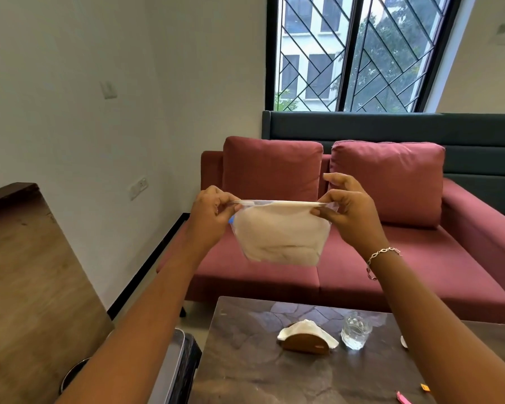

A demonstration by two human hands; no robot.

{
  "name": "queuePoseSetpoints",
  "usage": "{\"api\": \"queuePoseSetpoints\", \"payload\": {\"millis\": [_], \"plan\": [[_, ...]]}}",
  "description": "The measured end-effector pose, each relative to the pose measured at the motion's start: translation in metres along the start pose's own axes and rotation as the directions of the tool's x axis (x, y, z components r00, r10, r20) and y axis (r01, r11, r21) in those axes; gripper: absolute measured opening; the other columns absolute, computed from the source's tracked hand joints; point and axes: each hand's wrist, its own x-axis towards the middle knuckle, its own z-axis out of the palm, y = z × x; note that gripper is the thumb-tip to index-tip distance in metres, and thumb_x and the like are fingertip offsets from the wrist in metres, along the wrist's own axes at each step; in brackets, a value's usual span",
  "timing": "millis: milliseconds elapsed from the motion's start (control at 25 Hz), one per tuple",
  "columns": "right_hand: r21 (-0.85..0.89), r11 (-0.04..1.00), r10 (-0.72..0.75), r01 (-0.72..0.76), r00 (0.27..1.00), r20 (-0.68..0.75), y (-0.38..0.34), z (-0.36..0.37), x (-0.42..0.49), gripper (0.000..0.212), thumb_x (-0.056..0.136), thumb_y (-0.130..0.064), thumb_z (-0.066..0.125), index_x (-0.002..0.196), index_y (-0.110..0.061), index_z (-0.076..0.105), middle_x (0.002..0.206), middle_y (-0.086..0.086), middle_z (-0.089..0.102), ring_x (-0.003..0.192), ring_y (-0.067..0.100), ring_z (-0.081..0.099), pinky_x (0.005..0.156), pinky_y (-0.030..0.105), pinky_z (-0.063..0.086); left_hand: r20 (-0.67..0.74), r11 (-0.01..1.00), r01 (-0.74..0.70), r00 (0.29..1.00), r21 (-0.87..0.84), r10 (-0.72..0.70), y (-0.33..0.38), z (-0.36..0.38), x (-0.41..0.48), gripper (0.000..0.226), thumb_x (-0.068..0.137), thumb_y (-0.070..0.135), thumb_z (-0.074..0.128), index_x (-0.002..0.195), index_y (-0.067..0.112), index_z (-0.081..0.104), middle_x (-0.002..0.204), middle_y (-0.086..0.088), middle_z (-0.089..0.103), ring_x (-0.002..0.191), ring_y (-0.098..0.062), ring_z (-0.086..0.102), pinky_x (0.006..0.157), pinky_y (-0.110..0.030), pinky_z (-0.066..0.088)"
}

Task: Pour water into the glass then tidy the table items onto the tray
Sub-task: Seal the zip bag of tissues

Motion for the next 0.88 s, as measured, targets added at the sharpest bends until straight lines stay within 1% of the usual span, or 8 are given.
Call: {"api": "queuePoseSetpoints", "payload": {"millis": [120, 200, 320, 440, 560, 680, 800, 880], "plan": [[0.003, 1.0, 0.002, -0.002, 0.998, 0.07, 0.001, 0.003, -0.002, 0.009, 0.073, -0.009, 0.073, 0.08, -0.004, 0.07, 0.088, 0.006, 0.069, 0.077, 0.014, 0.058, 0.074, 0.029, 0.048, 0.037, 0.996, 0.08, 0.996, -0.028, -0.079, -0.01, 0.004, -0.003, 0.013, 0.084, 0.008, 0.063, 0.095, 0.002, 0.069, 0.086, 0.001, 0.047, 0.085, -0.015, 0.046, 0.065, 0.005, 0.033], [-0.008, 1.0, 0.019, -0.018, 0.998, 0.068, 0.001, 0.005, -0.002, 0.007, 0.075, -0.011, 0.072, 0.078, -0.005, 0.069, 0.073, 0.005, 0.067, 0.065, 0.015, 0.054, 0.064, 0.029, 0.046, 0.077, 0.992, 0.108, 0.992, -0.06, -0.103, -0.016, 0.005, -0.005, 0.012, 0.085, 0.011, 0.062, 0.094, 0.006, 0.068, 0.095, -0.004, 0.055, 0.086, -0.015, 0.051, 0.071, -0.001, 0.038], [-0.003, 1.0, 0.009, -0.009, 0.999, 0.043, 0.0, 0.007, -0.004, 0.003, 0.075, -0.01, 0.071, 0.074, -0.008, 0.068, 0.068, 0.002, 0.064, 0.062, 0.014, 0.051, 0.057, 0.022, 0.041, 0.18, 0.965, 0.164, 0.975, -0.203, -0.127, -0.02, 0.004, -0.009, 0.01, 0.083, 0.025, 0.065, 0.09, 0.019, 0.069, 0.09, -0.001, 0.068, 0.084, -0.018, 0.061, 0.076, -0.027, 0.048], [0.039, 0.999, -0.035, 0.033, 0.998, 0.051, 0.0, 0.011, -0.009, 0.003, 0.075, -0.005, 0.069, 0.077, -0.007, 0.07, 0.077, 0.004, 0.068, 0.071, 0.017, 0.058, 0.066, 0.025, 0.045, 0.261, 0.921, 0.218, 0.956, -0.323, -0.134, -0.015, 0.0, -0.014, 0.027, 0.072, 0.054, 0.061, 0.091, 0.035, 0.066, 0.092, 0.014, 0.069, 0.088, 0.003, 0.063, 0.077, -0.015, 0.049], [0.061, 0.987, -0.149, 0.147, 0.988, 0.032, 0.001, 0.016, -0.015, 0.008, 0.074, 0.002, 0.068, 0.077, -0.004, 0.072, 0.09, 0.008, 0.066, 0.088, 0.023, 0.059, 0.081, 0.029, 0.045, 0.241, 0.946, 0.188, 0.963, -0.265, -0.124, -0.007, 0.006, -0.009, 0.027, 0.086, 0.046, 0.054, 0.095, 0.024, 0.068, 0.096, 0.003, 0.071, 0.096, -0.012, 0.065, 0.085, -0.029, 0.05], [0.039, 0.972, -0.232, 0.232, 0.973, -0.015, 0.001, 0.021, -0.023, 0.016, 0.075, 0.006, 0.065, 0.077, -0.007, 0.074, 0.097, 0.009, 0.059, 0.09, 0.027, 0.053, 0.079, 0.027, 0.043, 0.327, 0.957, 0.18, 0.94, -0.229, -0.098, 0.009, 0.015, -0.003, 0.026, 0.092, 0.03, 0.053, 0.099, 0.01, 0.068, 0.102, -0.018, 0.069, 0.094, -0.025, 0.063, 0.092, -0.041, 0.048], [0.029, 0.947, -0.317, 0.319, 0.947, -0.058, 0.002, 0.025, -0.032, 0.015, 0.076, 0.002, 0.063, 0.078, -0.008, 0.075, 0.1, 0.015, 0.057, 0.086, 0.031, 0.055, 0.074, 0.03, 0.046, 0.52, 0.93, 0.272, 0.847, -0.248, -0.109, 0.027, 0.025, -0.002, 0.036, 0.094, 0.029, 0.049, 0.102, -0.003, 0.064, 0.094, -0.023, 0.065, 0.083, -0.022, 0.055, 0.075, -0.032, 0.051], [0.017, 0.931, -0.364, 0.366, 0.929, -0.074, 0.003, 0.026, -0.037, 0.014, 0.076, -0.001, 0.063, 0.079, -0.009, 0.075, 0.1, 0.017, 0.057, 0.087, 0.033, 0.056, 0.075, 0.032, 0.046, 0.601, 0.893, 0.353, 0.79, -0.278, -0.125, 0.034, 0.03, -0.003, 0.037, 0.095, 0.027, 0.048, 0.103, -0.007, 0.062, 0.09, -0.02, 0.058, 0.08, -0.024, 0.05, 0.071, -0.034, 0.044]]}}
